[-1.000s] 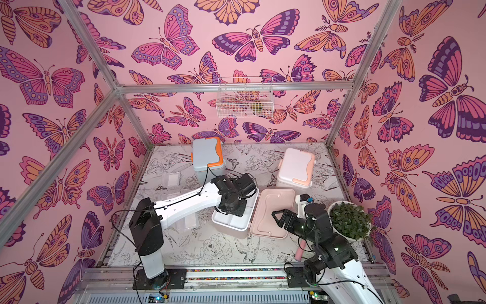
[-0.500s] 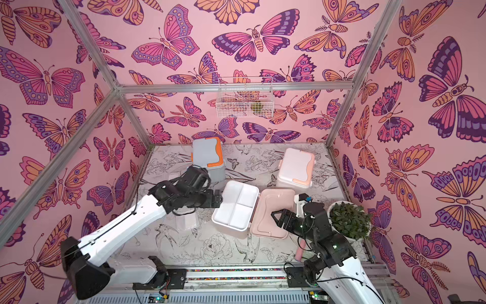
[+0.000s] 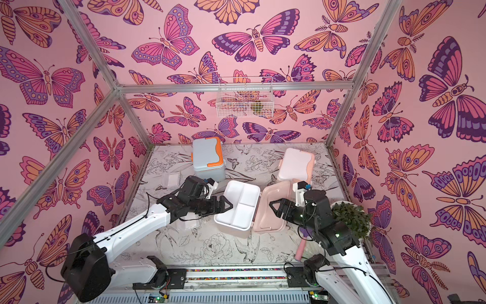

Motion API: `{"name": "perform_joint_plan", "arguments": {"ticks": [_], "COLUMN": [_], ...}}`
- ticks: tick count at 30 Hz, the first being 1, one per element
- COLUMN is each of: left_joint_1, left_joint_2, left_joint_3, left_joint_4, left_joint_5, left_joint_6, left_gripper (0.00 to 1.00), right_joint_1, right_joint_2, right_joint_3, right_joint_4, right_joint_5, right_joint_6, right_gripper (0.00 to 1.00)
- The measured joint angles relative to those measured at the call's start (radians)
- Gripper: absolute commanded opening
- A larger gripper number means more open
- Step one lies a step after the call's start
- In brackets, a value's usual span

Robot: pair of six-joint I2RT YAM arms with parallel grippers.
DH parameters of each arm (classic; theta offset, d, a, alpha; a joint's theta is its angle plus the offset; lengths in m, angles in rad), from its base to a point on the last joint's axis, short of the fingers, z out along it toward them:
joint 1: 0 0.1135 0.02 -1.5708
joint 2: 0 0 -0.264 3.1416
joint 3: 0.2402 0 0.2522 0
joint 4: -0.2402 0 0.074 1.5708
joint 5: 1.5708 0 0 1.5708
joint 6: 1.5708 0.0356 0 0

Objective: Open first aid kits and take out gauze
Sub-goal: Close the lid of the first aid kit.

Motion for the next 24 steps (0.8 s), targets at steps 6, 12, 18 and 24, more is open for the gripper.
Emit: {"name": "perform_joint_plan", "arguments": {"ticks": [6,12,18,24], "left_joint_1": [-0.076,-0.113,-0.059,0.076], "left_joint_2": [0.062,0.091,0.001,-0.186], "left_joint_3": [0.0,-0.02,-0.111,-0.195], "left_joint_4": [0.095,0.178,0.219,0.159], "left_joint_5": [0.031,0.048,0.04,0.0], "left_joint_6": [-0.021,-0.047,-0.072,-0.088], "left_gripper": [0.95,0.96,0.95,0.93], "right_joint_1": [0.001,0.067,0.183,0.248], "right_joint_2": [0.107,0.223,0.334,0.372], "right_joint_3": [0.103,0.18,0.246,0.225], "right_joint_4": [0.007,0.041,0.072,0.13], "right_joint_5": [-0.067,-0.127,-0.128,-0.11], "right_joint_6": [-0.02,-0.023,-0.027,-0.019], "right_gripper": [0.78,0.78,0.78,0.78]}}
